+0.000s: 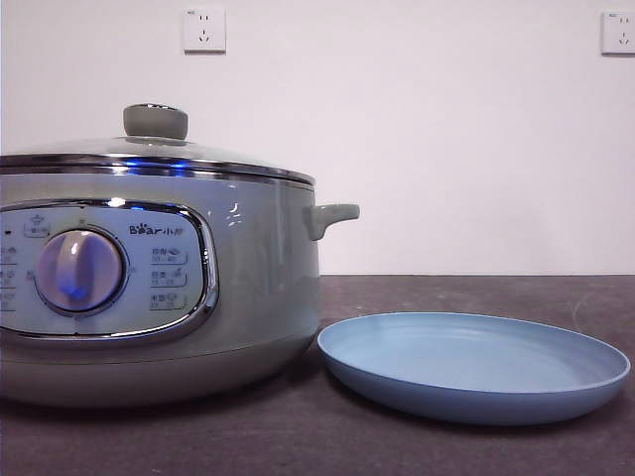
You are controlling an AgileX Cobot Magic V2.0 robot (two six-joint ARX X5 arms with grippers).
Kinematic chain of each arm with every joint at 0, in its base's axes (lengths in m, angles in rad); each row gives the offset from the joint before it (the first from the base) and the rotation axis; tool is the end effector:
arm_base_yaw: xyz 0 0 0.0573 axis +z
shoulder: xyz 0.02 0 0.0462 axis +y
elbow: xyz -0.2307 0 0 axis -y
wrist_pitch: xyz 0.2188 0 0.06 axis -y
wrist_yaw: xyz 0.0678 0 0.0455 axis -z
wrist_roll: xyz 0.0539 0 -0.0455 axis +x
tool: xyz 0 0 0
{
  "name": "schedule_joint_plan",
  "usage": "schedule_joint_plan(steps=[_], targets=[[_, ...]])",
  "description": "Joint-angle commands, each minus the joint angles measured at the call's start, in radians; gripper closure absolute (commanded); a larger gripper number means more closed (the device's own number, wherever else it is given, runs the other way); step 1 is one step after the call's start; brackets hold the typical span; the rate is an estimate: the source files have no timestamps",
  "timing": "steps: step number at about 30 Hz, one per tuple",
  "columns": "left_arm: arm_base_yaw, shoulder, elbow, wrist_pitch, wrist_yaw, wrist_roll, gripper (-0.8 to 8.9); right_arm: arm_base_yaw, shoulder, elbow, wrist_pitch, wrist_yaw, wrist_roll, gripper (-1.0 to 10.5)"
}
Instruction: Take the potato out from the steamer,put the potato on the plate,close the lid
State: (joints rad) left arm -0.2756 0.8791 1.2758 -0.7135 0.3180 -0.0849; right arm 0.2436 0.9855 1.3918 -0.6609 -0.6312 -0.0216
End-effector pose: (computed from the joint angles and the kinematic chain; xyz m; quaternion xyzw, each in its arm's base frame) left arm 0.1538 -0.0610 0.3840 -0.0434 0.1698 -0.2818 0.9433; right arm 0.1646 0.0737 0.4094 0.0147 0.1200 0.4215 0.8987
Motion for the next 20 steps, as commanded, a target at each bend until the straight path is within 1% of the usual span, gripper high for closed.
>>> schedule_joint_plan(steps=[1,2,5,10,20], targets=[[-0.018,0.017,0.003,-0.001,-0.003,0.019,4.98,0.01,0.002,0.005,0.001,0.063,-0.014,4.5],[-0.021,0.027,0.003,-0.001,-0.005,0.019,4.66,0.013,0.002,0.005,0.001,0.084,-0.014,4.3],[-0.029,0.053,0.003,-0.001,-0.021,0.019,4.63,0.015,0.001,0.005,0.001,0.088,-0.014,4.4],[-0.058,0.113,0.003,-0.002,-0.109,0.036,4.63,0.015,0.002,0.005,0.001,0.089,-0.014,4.4],[-0.124,0.293,0.003,-0.022,-0.145,0.045,4.63,0.015,0.002,0.005,0.001,0.089,-0.014,4.4]])
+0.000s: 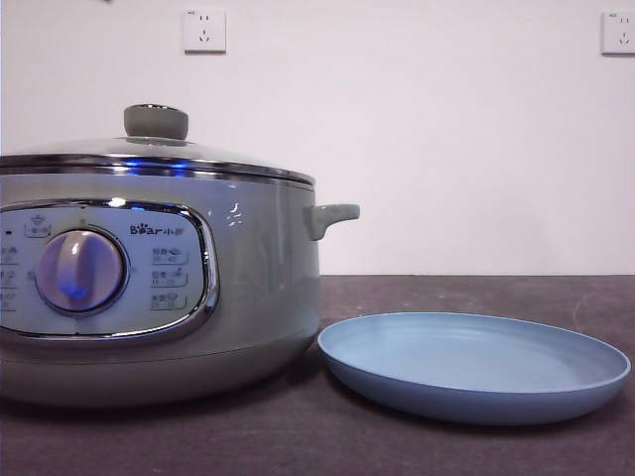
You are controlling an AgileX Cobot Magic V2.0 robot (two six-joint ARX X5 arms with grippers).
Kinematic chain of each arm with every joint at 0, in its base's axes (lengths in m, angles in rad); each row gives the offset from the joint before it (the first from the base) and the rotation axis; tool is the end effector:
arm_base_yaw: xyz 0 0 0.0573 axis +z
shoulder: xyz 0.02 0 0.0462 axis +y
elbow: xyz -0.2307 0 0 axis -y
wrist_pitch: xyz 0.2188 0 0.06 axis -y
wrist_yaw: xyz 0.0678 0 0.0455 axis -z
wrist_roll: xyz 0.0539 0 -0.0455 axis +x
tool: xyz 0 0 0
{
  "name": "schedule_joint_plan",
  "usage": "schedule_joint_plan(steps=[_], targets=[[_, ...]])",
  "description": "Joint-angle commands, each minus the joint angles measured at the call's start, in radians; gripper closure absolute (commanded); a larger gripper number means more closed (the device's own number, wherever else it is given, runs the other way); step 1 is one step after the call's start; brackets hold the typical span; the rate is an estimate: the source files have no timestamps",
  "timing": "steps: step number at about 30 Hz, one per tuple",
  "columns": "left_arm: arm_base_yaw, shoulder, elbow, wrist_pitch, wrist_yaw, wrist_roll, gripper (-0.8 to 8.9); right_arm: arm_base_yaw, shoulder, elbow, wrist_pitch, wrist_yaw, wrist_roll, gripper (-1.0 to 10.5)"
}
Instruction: Take the potato out from the steamer,put the potato on the plate,close the lid
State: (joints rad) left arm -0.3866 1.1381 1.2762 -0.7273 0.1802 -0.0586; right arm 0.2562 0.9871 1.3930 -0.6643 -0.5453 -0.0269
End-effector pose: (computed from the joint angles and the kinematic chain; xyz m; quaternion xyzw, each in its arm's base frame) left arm 0.2114 -0.0965 0.3353 0.0030 0.2965 -0.2590 0.9192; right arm 0.1673 0.0727 0.4084 0.0063 0.1223 0.3885 0.9133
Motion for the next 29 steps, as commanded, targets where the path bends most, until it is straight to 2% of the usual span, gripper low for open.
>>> schedule_joint_plan(steps=[1,25,27,29], targets=[[-0.019,0.053,0.003,-0.014,-0.019,0.019,4.63,0.002,0.0,0.004,0.004,0.003,-0.008,4.4],[-0.097,0.267,0.003,-0.109,-0.138,0.035,4.74,0.002,0.0,0.004,0.004,0.003,-0.008,4.5],[-0.098,0.267,0.003,-0.118,-0.154,0.038,5.44,0.002,0.0,0.004,0.004,0.003,-0.008,4.5],[-0.098,0.267,0.003,-0.118,-0.156,0.048,7.1,0.002,0.0,0.004,0.004,0.003,-0.008,4.5]])
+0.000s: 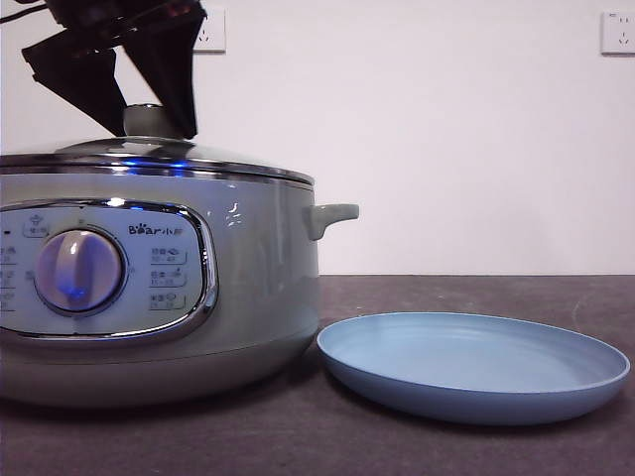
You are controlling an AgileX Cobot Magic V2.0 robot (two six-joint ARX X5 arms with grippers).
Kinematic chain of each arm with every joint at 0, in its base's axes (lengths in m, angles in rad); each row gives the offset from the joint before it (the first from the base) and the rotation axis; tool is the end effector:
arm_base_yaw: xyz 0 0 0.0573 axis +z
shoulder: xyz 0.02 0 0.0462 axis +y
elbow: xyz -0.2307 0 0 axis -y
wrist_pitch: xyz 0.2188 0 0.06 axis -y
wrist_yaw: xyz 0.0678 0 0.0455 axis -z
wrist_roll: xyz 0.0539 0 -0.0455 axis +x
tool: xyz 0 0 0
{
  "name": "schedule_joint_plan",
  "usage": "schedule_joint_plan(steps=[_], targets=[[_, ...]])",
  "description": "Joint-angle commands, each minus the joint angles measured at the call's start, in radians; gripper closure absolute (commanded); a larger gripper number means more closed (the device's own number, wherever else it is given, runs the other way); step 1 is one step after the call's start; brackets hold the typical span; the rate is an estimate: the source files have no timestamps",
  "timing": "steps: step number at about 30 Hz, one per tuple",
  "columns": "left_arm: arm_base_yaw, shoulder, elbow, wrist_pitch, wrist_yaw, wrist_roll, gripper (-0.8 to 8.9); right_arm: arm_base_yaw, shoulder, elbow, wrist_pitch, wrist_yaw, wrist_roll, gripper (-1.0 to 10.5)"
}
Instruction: Take the potato out from the steamer,put the potato on the plate,close the lid
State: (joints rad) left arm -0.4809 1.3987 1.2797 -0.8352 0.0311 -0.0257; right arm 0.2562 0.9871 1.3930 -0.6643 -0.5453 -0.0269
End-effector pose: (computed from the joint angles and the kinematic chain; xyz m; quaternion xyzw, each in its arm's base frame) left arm 0.2432 -0.1288 0.2651 0.0914 0.4505 -0.2192 0.8606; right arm 0.1673 0.0727 0.4084 0.0063 0.1223 0.3885 0.9133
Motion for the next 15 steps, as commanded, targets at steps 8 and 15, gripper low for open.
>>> schedule_joint_plan(steps=[8,15], targets=[[-0.004,0.006,0.01,-0.003,-0.005,0.029,8.22,0.002,0.0,0.004,0.004,0.003,-0.008,4.5],[-0.004,-0.002,0.121,-0.047,-0.004,0.031,8.22,0.007,0.0,0.004,0.005,0.003,-0.008,4.5]])
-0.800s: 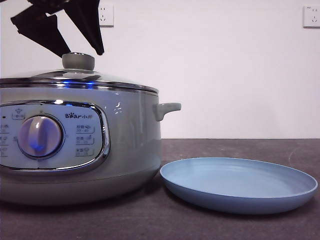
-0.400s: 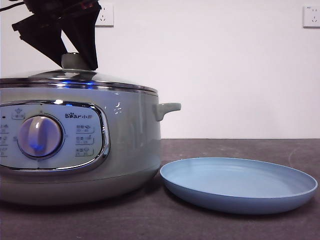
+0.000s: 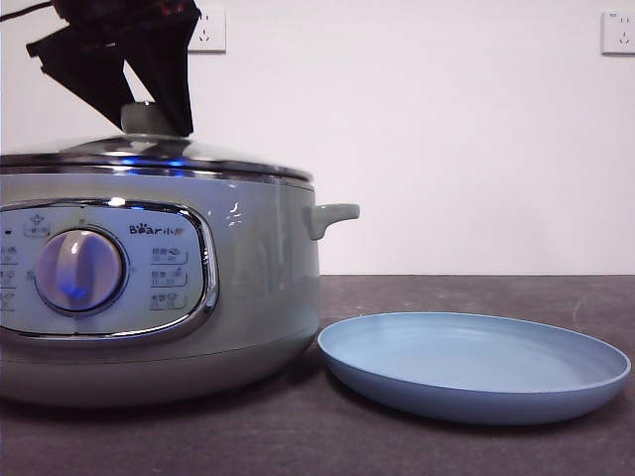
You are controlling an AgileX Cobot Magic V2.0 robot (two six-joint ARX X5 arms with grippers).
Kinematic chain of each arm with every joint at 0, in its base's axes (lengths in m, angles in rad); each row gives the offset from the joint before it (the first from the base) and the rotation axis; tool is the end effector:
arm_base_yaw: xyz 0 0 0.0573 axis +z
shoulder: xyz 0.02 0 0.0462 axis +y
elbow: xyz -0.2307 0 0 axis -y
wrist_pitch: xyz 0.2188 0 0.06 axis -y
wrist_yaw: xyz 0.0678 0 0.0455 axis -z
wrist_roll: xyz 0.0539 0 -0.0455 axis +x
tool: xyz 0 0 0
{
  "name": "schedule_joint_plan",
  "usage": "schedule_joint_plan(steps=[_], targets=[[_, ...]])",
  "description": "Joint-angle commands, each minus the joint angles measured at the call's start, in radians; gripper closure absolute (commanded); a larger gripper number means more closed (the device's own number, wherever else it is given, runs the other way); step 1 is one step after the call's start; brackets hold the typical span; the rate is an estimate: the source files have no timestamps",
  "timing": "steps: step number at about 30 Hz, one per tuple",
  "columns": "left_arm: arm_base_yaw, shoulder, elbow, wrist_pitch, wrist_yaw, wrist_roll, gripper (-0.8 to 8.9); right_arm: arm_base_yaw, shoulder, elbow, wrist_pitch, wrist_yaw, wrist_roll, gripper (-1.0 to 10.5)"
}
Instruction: Take the potato out from the steamer,put the potato on the plate,close the lid
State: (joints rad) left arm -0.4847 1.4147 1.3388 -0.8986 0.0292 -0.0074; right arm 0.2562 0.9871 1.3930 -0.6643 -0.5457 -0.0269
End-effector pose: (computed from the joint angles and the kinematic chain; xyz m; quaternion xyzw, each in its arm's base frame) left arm 0.2428 -0.1296 0.2740 0.1025 0.4569 -0.2229 0.8550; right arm 0.1673 0.0727 0.4084 0.0063 0.1223 0.3887 0.9132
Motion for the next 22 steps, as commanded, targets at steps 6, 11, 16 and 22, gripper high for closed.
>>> schedule_joint_plan(steps=[6,11,16,22], targets=[[0.0,-0.061,0.193,0.012,-0.002,0.039,8.22,0.048,0.006,0.004,0.014,0.009,-0.007,4.6],[0.0,-0.141,0.264,0.02,0.002,0.039,8.22,0.119,0.033,0.004,0.036,0.051,-0.008,5.4],[0.0,-0.271,0.274,0.061,-0.005,0.039,8.22,0.213,0.108,0.006,0.059,0.051,-0.011,4.7],[0.002,-0.423,0.274,0.063,-0.117,0.068,8.22,0.348,0.272,0.101,0.049,0.095,-0.035,4.7]])
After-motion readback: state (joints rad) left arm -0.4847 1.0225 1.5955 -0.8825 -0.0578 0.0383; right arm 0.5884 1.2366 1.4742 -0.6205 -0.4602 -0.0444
